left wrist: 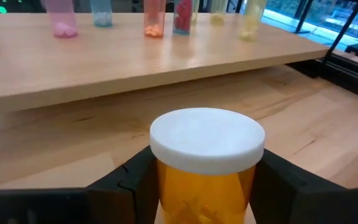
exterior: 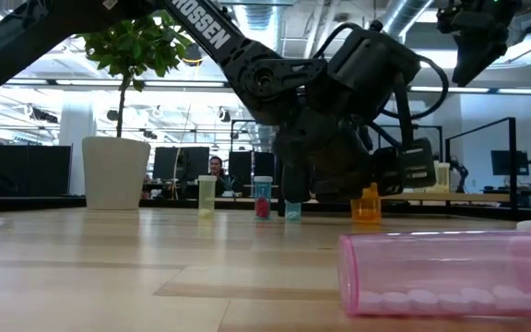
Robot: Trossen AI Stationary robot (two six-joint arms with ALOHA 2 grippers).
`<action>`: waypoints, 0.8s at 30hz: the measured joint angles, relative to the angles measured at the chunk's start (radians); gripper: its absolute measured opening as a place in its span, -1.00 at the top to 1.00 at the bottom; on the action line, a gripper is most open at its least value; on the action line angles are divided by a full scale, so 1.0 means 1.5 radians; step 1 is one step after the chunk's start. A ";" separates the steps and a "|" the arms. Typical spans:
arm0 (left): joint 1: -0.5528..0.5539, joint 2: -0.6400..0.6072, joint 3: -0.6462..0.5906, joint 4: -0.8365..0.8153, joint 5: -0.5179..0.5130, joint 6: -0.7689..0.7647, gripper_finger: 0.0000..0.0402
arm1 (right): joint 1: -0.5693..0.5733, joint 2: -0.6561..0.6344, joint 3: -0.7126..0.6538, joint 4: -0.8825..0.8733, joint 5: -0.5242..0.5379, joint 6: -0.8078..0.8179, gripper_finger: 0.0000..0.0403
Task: Pick and place medicine bottles onto shelf by color
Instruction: Move the orange pill bottle to the center of the table, then put the pink pill bottle on the shelf
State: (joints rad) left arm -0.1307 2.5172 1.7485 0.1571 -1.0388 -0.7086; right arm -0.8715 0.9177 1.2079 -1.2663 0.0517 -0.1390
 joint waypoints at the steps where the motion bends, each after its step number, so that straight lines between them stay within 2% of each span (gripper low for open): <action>1: 0.000 0.000 0.000 -0.001 -0.002 0.000 0.10 | 0.000 0.000 0.000 0.000 0.000 0.000 -0.18; 8: -0.002 0.006 -0.003 -0.012 0.011 -0.002 -0.08 | 0.000 0.000 0.000 0.000 0.000 0.000 -0.18; 16: -0.024 -0.004 -0.003 0.027 -0.063 0.039 -0.44 | 0.000 0.000 0.000 0.000 0.000 0.000 -0.18; 20: -0.039 -0.020 -0.002 0.004 -0.058 0.032 -0.59 | 0.000 0.000 0.000 0.000 0.000 0.000 -0.18; 24: -0.054 -0.042 -0.003 -0.044 -0.007 -0.010 -0.65 | 0.000 0.000 0.000 0.000 0.000 0.000 -0.18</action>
State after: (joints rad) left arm -0.2123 2.4541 1.7447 0.0912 -1.0493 -0.7236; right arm -0.8714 0.9177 1.2079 -1.2664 0.0517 -0.1390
